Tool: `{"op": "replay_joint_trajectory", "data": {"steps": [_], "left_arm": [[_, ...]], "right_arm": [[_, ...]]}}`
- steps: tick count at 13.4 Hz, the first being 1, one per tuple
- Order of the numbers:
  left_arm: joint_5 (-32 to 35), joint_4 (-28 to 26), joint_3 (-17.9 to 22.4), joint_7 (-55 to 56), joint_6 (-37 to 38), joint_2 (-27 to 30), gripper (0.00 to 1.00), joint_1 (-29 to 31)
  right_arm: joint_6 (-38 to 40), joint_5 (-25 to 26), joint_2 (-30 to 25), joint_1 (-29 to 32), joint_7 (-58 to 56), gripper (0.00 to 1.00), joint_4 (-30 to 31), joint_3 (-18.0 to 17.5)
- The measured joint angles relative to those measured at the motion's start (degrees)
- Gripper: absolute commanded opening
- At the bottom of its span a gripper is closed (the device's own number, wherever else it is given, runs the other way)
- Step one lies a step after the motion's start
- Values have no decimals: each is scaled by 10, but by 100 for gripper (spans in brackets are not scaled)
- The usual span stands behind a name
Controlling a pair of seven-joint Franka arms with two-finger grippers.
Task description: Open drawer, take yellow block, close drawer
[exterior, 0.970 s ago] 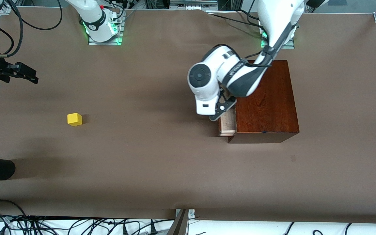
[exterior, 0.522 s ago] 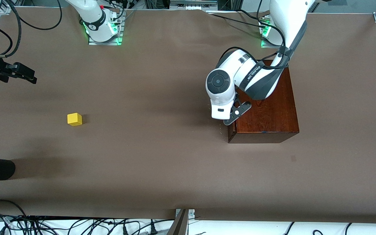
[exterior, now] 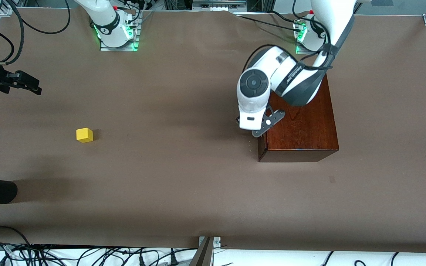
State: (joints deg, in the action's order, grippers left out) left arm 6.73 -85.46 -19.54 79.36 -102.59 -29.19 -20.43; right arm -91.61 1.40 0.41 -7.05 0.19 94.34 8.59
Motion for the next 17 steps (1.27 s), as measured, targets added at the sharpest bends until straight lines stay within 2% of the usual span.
{"op": "replay_joint_trajectory", "data": {"steps": [5,10,12,17], "left_arm": [[-4,3,-32,-30,15,77,100,34],[-31,3,-27,-227,103,166,100,112],[-48,2,10,-323,145,203,100,129],[-74,-16,165,-595,197,273,100,135]], "right_arm": [[1,0,0,0,0,100,0,0],[1,0,0,0,1,100,-1,0],[1,0,0,0,1,100,-3,0],[1,0,0,1,1,100,-7,1]]}}
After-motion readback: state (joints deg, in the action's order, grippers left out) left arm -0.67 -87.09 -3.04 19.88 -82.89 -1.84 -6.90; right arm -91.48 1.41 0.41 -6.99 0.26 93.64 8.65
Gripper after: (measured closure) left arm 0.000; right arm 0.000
